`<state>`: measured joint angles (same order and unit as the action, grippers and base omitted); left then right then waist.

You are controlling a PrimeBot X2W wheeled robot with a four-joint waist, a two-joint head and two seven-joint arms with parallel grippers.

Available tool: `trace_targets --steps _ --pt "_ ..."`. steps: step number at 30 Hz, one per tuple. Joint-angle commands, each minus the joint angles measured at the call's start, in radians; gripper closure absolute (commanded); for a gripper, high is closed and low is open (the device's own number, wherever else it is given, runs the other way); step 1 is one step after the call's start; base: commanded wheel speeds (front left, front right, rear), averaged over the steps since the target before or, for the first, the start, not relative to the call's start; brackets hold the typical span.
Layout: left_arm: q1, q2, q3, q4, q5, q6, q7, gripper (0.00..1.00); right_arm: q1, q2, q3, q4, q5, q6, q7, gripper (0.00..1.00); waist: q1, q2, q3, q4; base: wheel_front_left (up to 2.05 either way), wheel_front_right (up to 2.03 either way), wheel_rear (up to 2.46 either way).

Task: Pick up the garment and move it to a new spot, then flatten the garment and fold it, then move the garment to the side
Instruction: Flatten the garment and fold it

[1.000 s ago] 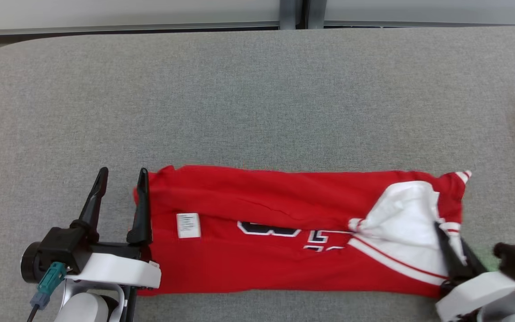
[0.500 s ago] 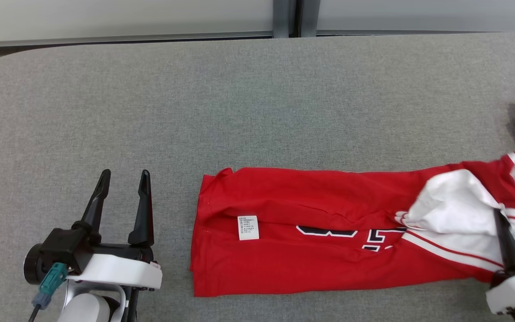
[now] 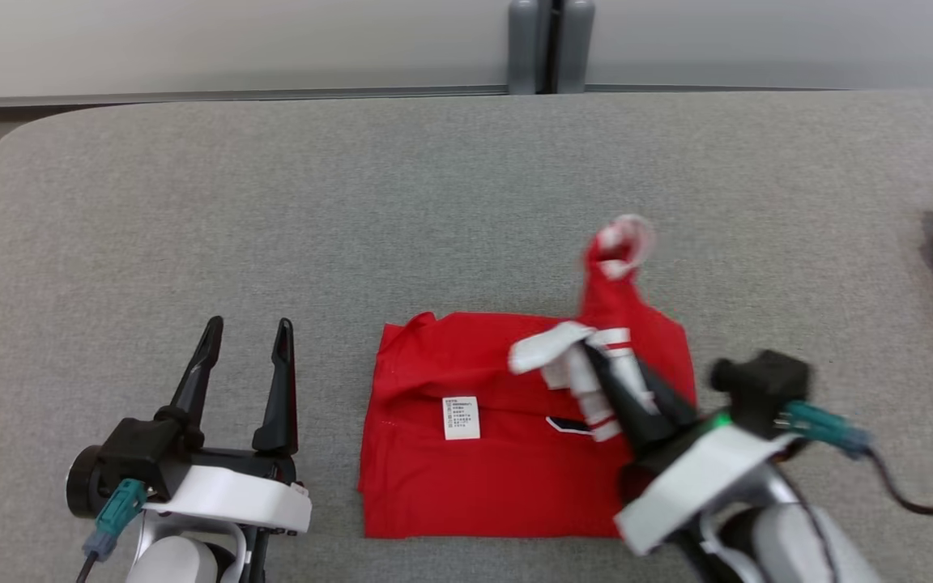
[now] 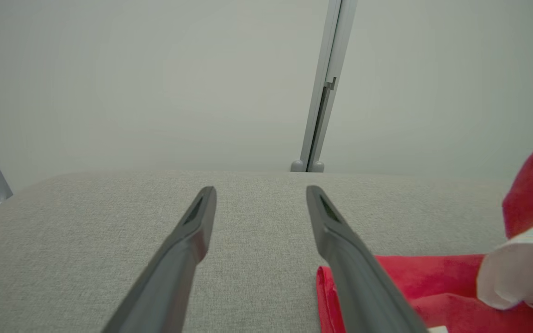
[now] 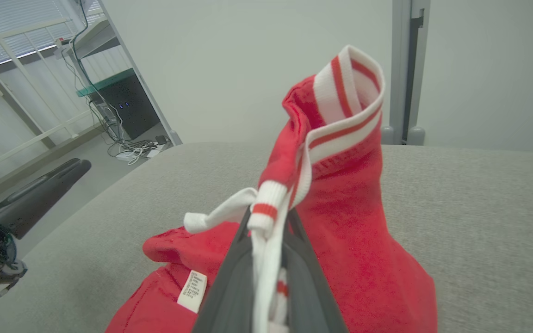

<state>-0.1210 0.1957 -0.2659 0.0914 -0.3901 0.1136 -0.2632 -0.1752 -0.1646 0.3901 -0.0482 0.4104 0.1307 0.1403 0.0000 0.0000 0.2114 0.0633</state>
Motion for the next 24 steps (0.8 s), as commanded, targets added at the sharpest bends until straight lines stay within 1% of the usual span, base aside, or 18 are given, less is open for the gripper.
trace_targets --steps 1,4,7,8,12,13,14,15,18,21,24 --pt "-0.015 -0.003 -0.001 0.003 0.008 -0.007 -0.001 0.0 -0.037 0.027 0.048 0.032 0.019 0.0 -0.014 1.0 0.0 0.0 0.001 0.017 0.0 0.0 0.0" --pt "-0.026 -0.01 -0.009 0.01 0.012 -0.015 -0.001 0.0 -0.09 0.066 0.141 0.122 0.067 0.0 -0.042 1.0 0.0 0.0 0.011 0.044 0.0 0.0 0.0" --pt "-0.042 -0.024 -0.016 0.016 0.013 -0.021 -0.001 0.0 -0.137 0.093 0.192 0.227 0.109 0.0 -0.083 1.0 0.0 0.0 0.025 0.073 0.0 0.0 0.0" --pt "-0.044 -0.031 -0.018 0.022 0.013 -0.026 -0.001 0.0 -0.159 0.103 0.219 0.291 0.127 0.0 -0.108 1.0 0.0 0.0 0.031 0.088 0.0 0.0 0.0" --pt "-0.055 -0.042 -0.013 0.029 0.019 -0.033 -0.001 0.0 -0.196 0.107 0.267 0.396 0.156 0.0 -0.145 1.0 0.0 0.0 0.039 0.104 0.0 0.0 0.0" --pt "-0.056 -0.043 -0.011 0.031 0.02 -0.035 -0.001 0.0 -0.204 0.107 0.275 0.413 0.166 0.0 -0.157 0.64 0.0 0.0 0.04 0.105 0.0 0.0 0.0" --pt "-0.057 -0.045 -0.007 0.031 0.021 -0.035 -0.001 0.0 -0.212 0.109 0.289 0.429 0.172 0.0 -0.161 0.14 0.0 0.0 0.041 0.105 0.0 0.0 0.0" --pt "-0.057 -0.044 -0.003 0.032 0.025 -0.034 -0.001 0.0 -0.223 0.111 0.303 0.44 0.174 0.0 -0.173 0.0 0.0 0.0 0.042 0.103 0.0 0.0 0.0" --pt "-0.052 -0.044 0.003 0.035 0.032 -0.033 -0.001 0.0 -0.245 0.111 0.333 0.444 0.179 0.0 -0.199 0.0 0.0 0.0 0.04 0.098 0.0 0.0 0.0" --pt "-0.047 -0.045 0.009 0.037 0.04 -0.036 -0.001 0.0 -0.274 0.111 0.374 0.406 0.188 0.0 -0.255 0.0 0.0 0.0 0.038 0.087 0.0 0.0 0.0" --pt "-0.046 -0.044 0.015 0.036 0.048 -0.039 -0.001 0.0 -0.292 0.099 0.362 0.352 0.176 0.0 -0.316 0.0 0.0 0.0 0.033 0.071 0.0 0.0 0.0"
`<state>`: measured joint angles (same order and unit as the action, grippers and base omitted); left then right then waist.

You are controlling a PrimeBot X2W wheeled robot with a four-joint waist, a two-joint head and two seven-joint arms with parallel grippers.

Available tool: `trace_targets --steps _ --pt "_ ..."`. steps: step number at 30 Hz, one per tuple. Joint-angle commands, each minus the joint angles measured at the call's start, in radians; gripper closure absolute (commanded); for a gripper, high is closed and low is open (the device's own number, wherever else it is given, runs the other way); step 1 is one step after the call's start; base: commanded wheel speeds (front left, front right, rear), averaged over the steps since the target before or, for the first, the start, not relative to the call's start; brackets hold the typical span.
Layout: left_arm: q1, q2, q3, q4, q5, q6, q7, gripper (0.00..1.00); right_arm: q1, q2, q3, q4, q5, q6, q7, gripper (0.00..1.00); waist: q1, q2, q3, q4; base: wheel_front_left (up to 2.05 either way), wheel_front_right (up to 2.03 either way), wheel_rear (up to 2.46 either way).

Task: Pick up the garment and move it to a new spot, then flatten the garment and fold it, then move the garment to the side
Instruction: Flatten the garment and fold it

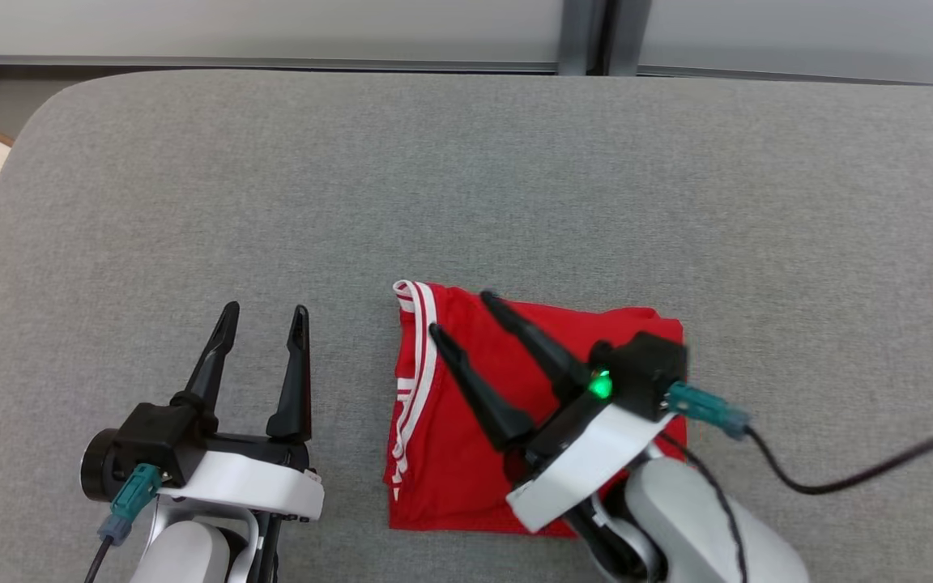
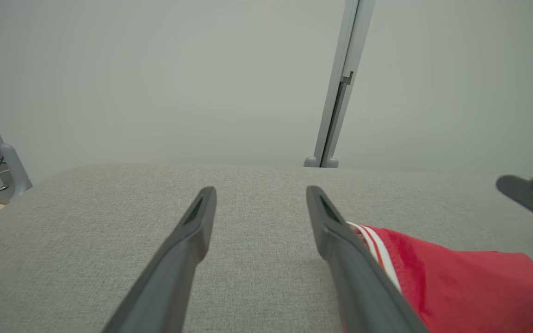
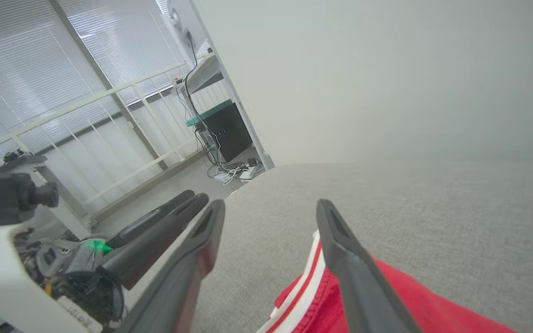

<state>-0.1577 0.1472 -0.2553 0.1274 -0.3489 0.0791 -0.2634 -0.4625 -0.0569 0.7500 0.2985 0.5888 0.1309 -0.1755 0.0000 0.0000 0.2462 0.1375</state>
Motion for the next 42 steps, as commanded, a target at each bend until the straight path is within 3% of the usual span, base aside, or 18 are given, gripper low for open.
trace_targets --steps 1,10,18,31,42 --pt "-0.008 0.006 0.007 0.0 0.009 -0.004 -0.001 0.0 -0.007 -0.022 -0.015 -0.012 -0.012 0.0 -0.014 0.0 0.0 0.0 -0.004 -0.01 0.0 0.0 0.0" --pt "0.025 0.027 0.037 0.003 0.01 0.0 -0.001 0.0 0.145 -0.133 -0.344 -0.121 -0.132 0.0 -0.035 0.0 0.0 0.0 -0.038 -0.067 0.0 0.0 0.0" --pt "0.074 0.056 0.07 0.004 -0.002 0.012 -0.001 0.0 0.351 -0.163 -0.605 -0.23 -0.228 0.0 0.047 0.0 0.0 0.0 -0.091 -0.111 0.0 0.0 0.0" --pt "0.211 0.088 0.065 0.005 -0.015 0.027 0.04 0.0 0.555 -0.135 -0.662 -0.347 -0.282 0.0 0.161 0.0 0.0 0.0 -0.256 -0.139 0.0 0.0 0.0" --pt "0.257 0.11 0.062 -0.046 -0.01 0.052 0.076 0.0 0.629 -0.134 -0.698 -0.39 -0.308 0.0 0.192 0.0 0.0 0.0 -0.303 -0.133 0.0 0.0 0.0"
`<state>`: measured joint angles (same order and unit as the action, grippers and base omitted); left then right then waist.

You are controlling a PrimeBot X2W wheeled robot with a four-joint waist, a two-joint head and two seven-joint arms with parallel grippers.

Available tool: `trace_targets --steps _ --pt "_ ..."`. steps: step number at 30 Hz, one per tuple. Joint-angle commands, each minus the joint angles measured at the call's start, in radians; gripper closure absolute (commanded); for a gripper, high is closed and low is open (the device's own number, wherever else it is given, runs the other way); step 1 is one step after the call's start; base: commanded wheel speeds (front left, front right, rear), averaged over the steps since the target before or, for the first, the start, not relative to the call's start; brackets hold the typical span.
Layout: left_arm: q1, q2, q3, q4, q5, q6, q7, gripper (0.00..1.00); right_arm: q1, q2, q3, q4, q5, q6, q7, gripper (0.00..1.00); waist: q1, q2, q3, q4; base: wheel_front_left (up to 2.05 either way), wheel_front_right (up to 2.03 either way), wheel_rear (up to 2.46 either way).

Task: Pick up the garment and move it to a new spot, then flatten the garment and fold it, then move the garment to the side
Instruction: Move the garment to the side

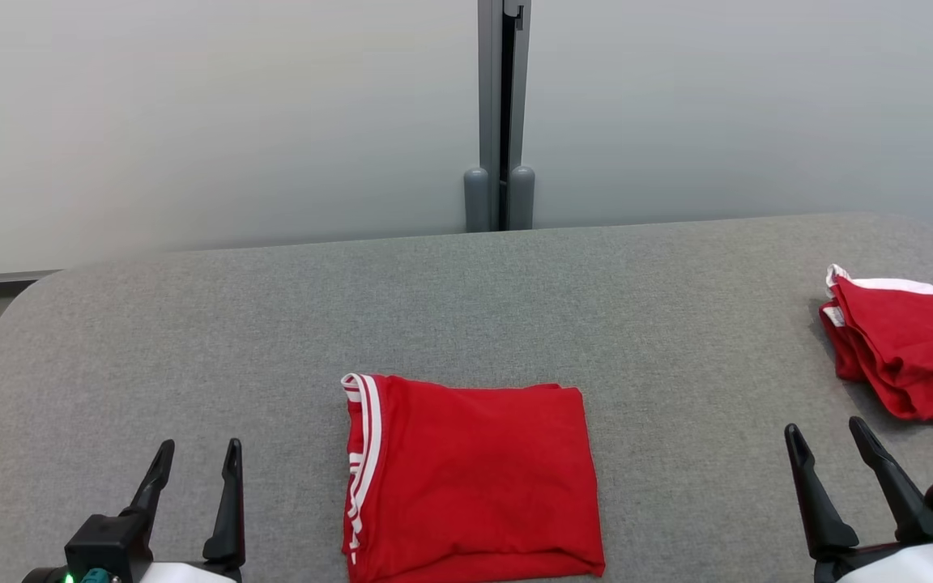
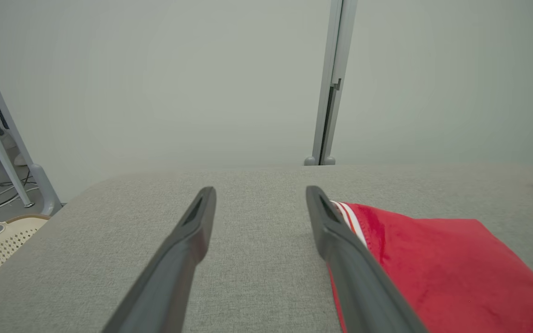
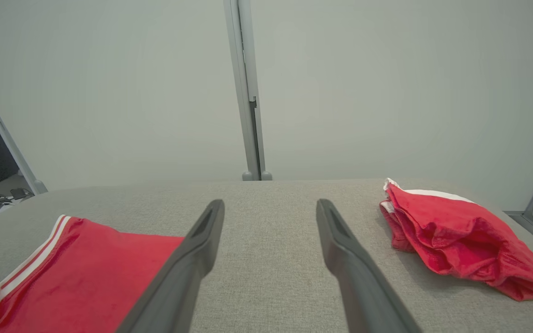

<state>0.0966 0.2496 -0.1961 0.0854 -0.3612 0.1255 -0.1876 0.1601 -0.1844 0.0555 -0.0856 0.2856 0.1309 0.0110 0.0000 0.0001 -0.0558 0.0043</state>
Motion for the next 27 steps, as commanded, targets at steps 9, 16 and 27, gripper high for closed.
trace_targets --steps 9,16,27 --pt "0.015 0.009 -0.001 -0.028 -0.004 0.02 0.012 0.0 0.018 0.0 -0.014 -0.028 0.002 0.0 0.023 0.0 0.0 -0.0001 -0.001 0.001 0.0 0.0 0.0" --pt "0.019 0.011 -0.003 -0.036 -0.008 0.027 0.016 0.0 0.01 -0.001 -0.014 -0.032 0.001 0.0 0.025 0.0 0.0 -0.0001 0.002 -0.001 0.0 0.0 0.0" --pt "-0.017 0.01 -0.017 -0.049 -0.005 0.028 0.017 0.0 -0.008 -0.005 -0.007 -0.024 0.0 0.0 0.027 0.0 0.0 -0.0001 0.026 0.02 0.0 0.0 0.0"
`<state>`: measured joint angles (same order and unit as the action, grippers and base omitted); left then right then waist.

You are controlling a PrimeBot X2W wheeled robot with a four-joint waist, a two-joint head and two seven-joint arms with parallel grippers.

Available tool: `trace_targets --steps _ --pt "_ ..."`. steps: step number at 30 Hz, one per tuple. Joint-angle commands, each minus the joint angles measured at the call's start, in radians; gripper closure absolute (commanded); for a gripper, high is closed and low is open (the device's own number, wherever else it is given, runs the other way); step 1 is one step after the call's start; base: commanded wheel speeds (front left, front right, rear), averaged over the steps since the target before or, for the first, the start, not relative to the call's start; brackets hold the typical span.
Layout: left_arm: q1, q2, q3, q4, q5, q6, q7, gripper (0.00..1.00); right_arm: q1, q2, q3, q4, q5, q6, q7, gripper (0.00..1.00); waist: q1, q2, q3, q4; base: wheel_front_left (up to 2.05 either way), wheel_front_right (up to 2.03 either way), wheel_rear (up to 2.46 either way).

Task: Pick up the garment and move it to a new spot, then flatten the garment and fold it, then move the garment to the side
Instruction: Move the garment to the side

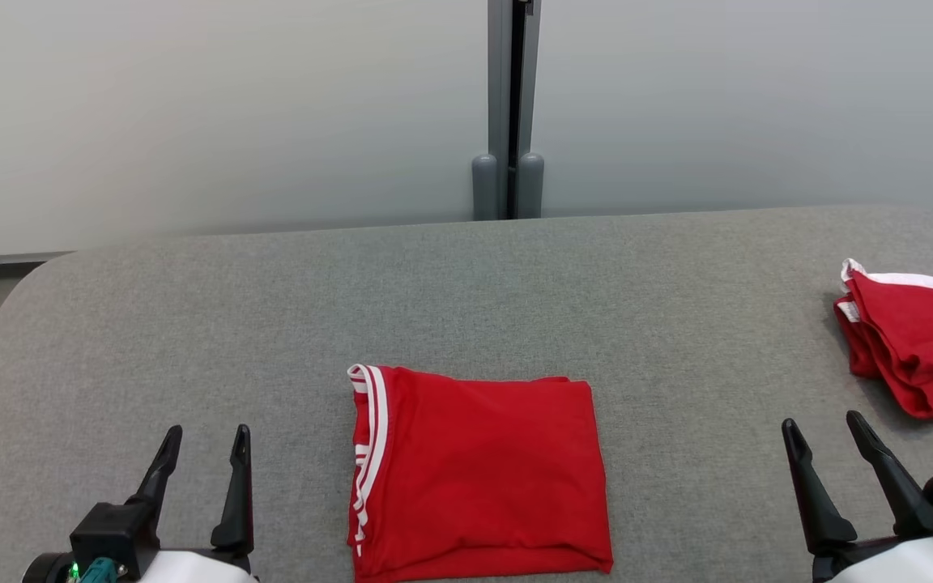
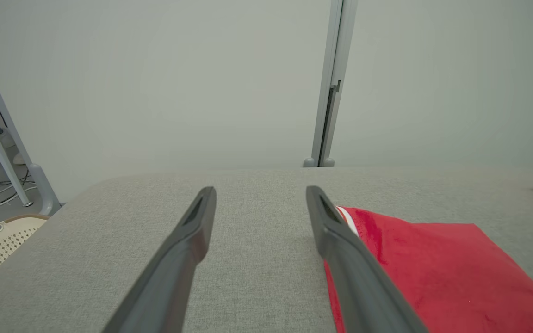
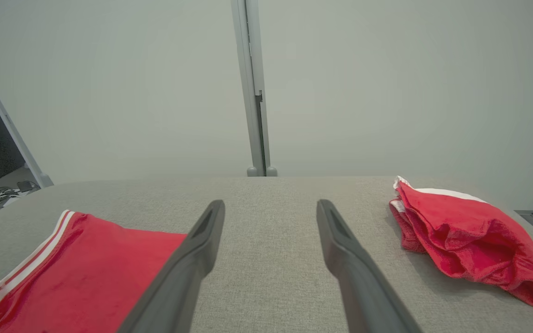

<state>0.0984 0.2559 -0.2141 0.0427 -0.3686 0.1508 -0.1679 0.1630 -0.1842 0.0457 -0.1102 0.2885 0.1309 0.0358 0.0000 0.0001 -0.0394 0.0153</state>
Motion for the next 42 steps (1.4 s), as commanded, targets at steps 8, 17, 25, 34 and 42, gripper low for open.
trace_targets --steps 8,17,25,34,42 --pt "-0.153 -0.021 -0.028 -0.018 0.013 -0.024 -0.026 0.0 -0.098 0.016 0.083 0.13 0.021 0.0 -0.009 0.0 0.0 -0.0001 0.156 0.094 0.0 0.0 0.0" --pt "-0.277 -0.054 -0.044 0.031 0.016 -0.058 -0.068 0.0 -0.232 0.07 0.2 0.406 0.078 0.0 -0.048 0.0 0.0 -0.0001 0.258 0.167 0.0 0.0 0.0" --pt "-0.31 -0.065 -0.033 0.066 0.01 -0.069 -0.088 0.0 -0.275 0.118 0.307 0.633 0.171 0.001 -0.054 1.0 0.0 -0.0001 0.27 0.178 0.0 0.0 0.0" --pt "-0.31 -0.049 -0.024 0.037 0.028 -0.072 -0.094 0.0 -0.351 0.058 0.305 0.629 0.175 -0.002 -0.163 1.0 0.0 -0.0001 0.282 0.07 0.0 0.0 0.0" --pt "-0.323 -0.034 -0.018 0.003 0.024 -0.065 -0.082 0.0 -0.419 -0.028 0.261 0.594 0.148 -0.001 -0.187 1.0 0.0 -0.0001 0.306 -0.103 0.0 0.0 0.0"
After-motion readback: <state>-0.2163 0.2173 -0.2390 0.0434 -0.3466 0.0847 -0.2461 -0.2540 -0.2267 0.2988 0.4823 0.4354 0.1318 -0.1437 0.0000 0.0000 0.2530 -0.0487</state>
